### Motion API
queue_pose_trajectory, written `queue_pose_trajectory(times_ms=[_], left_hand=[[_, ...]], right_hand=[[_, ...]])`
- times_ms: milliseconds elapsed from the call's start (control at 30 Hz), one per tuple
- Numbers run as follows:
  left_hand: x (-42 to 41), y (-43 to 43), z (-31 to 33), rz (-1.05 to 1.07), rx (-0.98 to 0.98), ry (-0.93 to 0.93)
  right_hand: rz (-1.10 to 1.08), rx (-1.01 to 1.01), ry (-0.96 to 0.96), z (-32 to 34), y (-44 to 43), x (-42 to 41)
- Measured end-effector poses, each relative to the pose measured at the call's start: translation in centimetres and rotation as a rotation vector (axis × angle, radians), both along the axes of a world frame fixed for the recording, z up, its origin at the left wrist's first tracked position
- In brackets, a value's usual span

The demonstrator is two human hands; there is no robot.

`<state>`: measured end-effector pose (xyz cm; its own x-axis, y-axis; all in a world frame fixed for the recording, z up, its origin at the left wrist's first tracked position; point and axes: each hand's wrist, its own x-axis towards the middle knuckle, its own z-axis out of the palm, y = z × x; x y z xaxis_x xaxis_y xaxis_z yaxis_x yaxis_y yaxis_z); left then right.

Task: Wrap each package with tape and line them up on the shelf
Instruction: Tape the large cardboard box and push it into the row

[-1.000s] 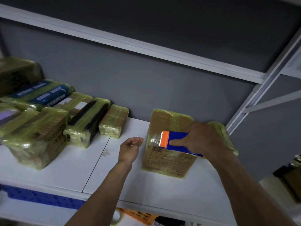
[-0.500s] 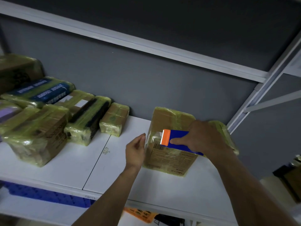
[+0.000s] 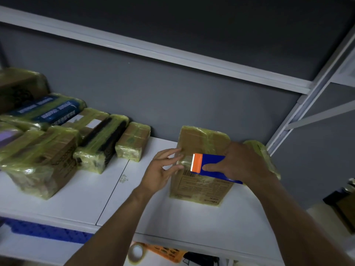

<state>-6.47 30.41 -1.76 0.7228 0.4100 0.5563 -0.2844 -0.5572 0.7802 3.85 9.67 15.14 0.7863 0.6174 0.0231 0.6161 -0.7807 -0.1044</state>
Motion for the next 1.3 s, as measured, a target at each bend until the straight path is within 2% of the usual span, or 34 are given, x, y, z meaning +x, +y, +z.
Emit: queue_pose_trajectory(times_ms=[133,467,833,967,1067,1167,1300], left_hand=[[0.5,1.3,0.1,0.026,0.126,0.076],[0.1,2.3,2.0,-0.031,0.511,0.11],[0.2,1.4,2.0,-0.002,0.531,0.085],[0.1,1.0,1.8,-0.097,0.444,0.17],[-0.2,0.6,2.0,-0.107,0.487,0.198],[0.0,0.1,2.3,-0.065,0.567,0.161],[0.7,-1.0,3.2,0.023,0.545,0.102]], right_hand=[[-0.01,0.008,0.013,0.1,-0.2,-0.2],[-0.052,0.026,0.033,-0.5,-0.4,-0.4],[-0.095,0.051,0.061,0.6,-3.4,0.0],[-0.099,0.026,0.005,0.5,-2.9,-0.2],[-0.1,-0.001,-0.015,0.5,-2.7,-0.2],[-0.096,-0.017,0.003,0.2,-2.5,0.1],[-0.109,-0.021,0.02,-0.1,-2.5,0.3]])
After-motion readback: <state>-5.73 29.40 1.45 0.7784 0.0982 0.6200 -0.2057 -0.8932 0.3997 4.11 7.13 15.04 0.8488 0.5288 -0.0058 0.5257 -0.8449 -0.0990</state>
